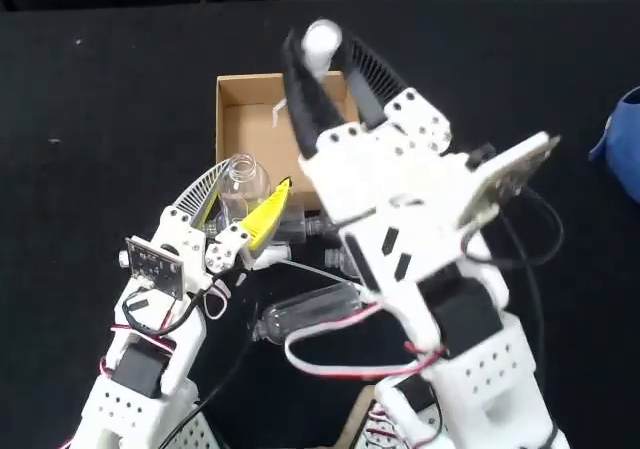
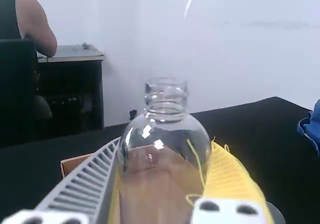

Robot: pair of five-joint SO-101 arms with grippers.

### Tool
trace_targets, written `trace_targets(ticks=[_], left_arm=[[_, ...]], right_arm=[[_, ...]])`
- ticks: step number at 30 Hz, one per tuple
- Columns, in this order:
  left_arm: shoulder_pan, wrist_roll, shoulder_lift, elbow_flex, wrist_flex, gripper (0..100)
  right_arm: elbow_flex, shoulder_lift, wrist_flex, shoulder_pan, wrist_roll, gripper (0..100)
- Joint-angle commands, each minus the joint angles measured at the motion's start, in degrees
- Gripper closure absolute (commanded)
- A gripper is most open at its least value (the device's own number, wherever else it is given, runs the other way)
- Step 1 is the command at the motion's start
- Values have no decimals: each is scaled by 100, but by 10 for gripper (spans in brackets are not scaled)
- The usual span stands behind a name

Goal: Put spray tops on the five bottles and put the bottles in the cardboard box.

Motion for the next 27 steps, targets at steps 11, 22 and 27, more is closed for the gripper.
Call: trace_targets(ticks=[11, 22, 27], left_arm=[[57, 70, -44, 136, 237, 970], [57, 70, -44, 136, 255, 970], [57, 70, -44, 136, 255, 970]], right_arm=[[-84, -444, 545, -466, 141, 986], [-136, -453, 580, -677, 141, 986], [-171, -453, 545, -677, 141, 986]])
